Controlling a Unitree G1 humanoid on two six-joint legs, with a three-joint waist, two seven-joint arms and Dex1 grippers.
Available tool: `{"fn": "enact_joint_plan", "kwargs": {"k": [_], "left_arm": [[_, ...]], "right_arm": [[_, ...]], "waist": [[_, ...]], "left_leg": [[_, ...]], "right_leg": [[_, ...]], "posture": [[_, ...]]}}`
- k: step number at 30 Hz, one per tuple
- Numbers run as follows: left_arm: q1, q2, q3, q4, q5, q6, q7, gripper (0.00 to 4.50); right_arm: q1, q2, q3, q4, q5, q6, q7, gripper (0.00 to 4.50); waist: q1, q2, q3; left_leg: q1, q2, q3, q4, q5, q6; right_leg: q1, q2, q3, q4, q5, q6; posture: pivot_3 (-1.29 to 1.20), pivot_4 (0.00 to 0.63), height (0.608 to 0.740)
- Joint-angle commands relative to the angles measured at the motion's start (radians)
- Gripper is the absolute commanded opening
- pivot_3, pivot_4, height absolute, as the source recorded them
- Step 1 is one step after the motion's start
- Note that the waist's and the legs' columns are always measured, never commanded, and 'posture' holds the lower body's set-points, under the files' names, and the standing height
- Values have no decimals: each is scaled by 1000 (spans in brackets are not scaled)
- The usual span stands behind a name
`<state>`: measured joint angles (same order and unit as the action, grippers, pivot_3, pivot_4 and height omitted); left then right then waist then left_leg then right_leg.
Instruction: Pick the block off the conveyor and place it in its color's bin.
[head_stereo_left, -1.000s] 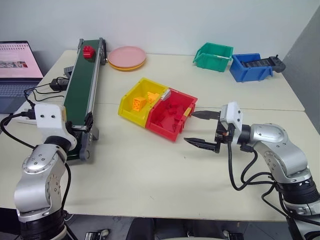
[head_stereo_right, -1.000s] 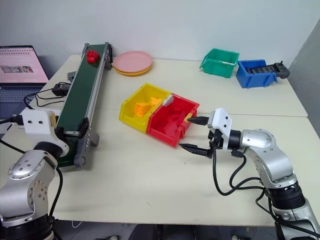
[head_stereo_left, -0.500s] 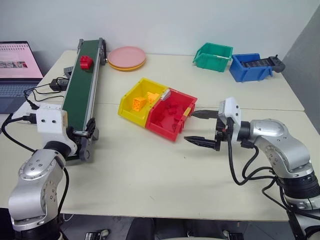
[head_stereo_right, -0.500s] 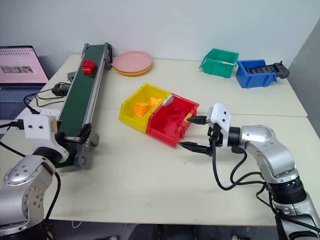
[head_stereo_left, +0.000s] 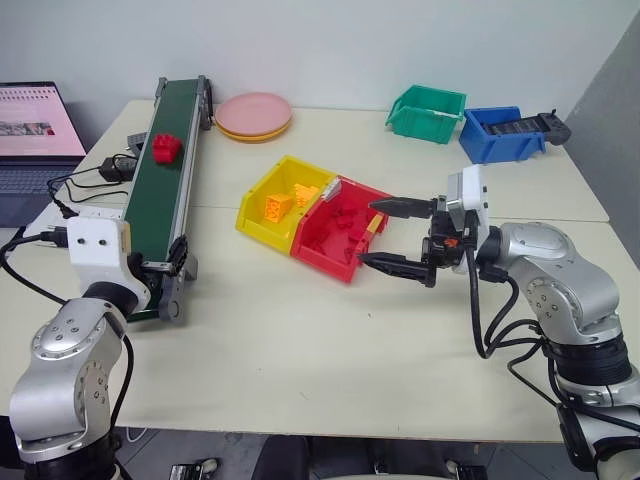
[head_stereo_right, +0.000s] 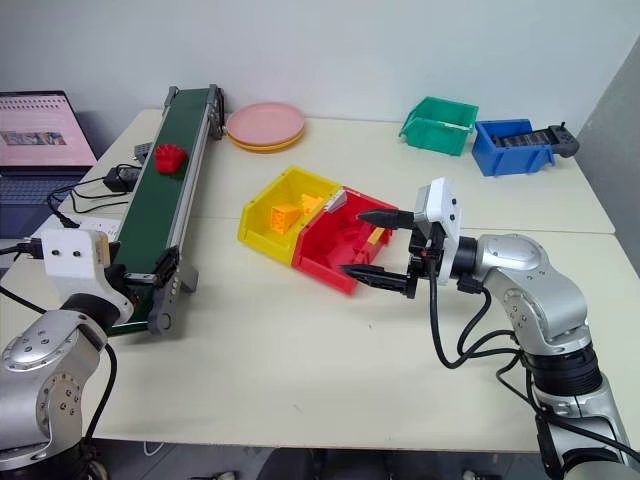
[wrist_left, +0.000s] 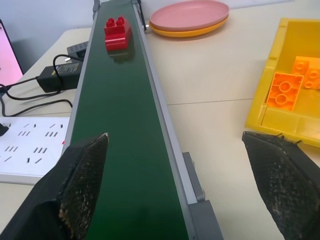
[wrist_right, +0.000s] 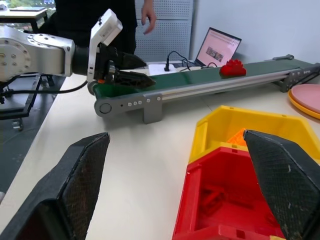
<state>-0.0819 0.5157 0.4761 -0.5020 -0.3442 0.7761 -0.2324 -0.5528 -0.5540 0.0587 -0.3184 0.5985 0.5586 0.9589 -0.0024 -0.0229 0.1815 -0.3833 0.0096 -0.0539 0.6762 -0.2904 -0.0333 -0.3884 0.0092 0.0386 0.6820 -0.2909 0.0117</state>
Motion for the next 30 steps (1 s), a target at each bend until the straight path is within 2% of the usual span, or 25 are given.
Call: {"fn": "enact_joint_plan", "kwargs": {"k": [1,9,16,23,30], "left_arm": [[-23,21,5,-7,-3,-7,-4,4490],[-70,34,19,69,2,51,24,4490],[-130,86,31,155,-26,139,-1,4490],[-152,127,32,210,-21,141,-5,4490],[-165,123,23,224,-24,126,-4,4490]], "right_arm": [[-16,-13,-25,-47,16,-4,-2,4500],[-2,-41,-9,-56,-6,-14,3,4500],[4,-63,-2,-72,-15,-11,13,4500],[21,-72,2,-79,-22,-18,27,4500],[33,-78,-1,-83,-25,-22,34,4500]], "waist": [[0,0,0],[0,0,0],[0,0,0],[0,0,0],[0,0,0]], "left_leg": [[0,0,0,0,0,0],[0,0,0,0,0,0],[0,0,0,0,0,0],[0,0,0,0,0,0],[0,0,0,0,0,0]], "right_leg": [[0,0,0,0,0,0],[0,0,0,0,0,0],[0,0,0,0,0,0],[0,0,0,0,0,0],[0,0,0,0,0,0]], "posture": [[0,150,740],[0,150,740],[0,150,740],[0,150,740],[0,150,740]]}}
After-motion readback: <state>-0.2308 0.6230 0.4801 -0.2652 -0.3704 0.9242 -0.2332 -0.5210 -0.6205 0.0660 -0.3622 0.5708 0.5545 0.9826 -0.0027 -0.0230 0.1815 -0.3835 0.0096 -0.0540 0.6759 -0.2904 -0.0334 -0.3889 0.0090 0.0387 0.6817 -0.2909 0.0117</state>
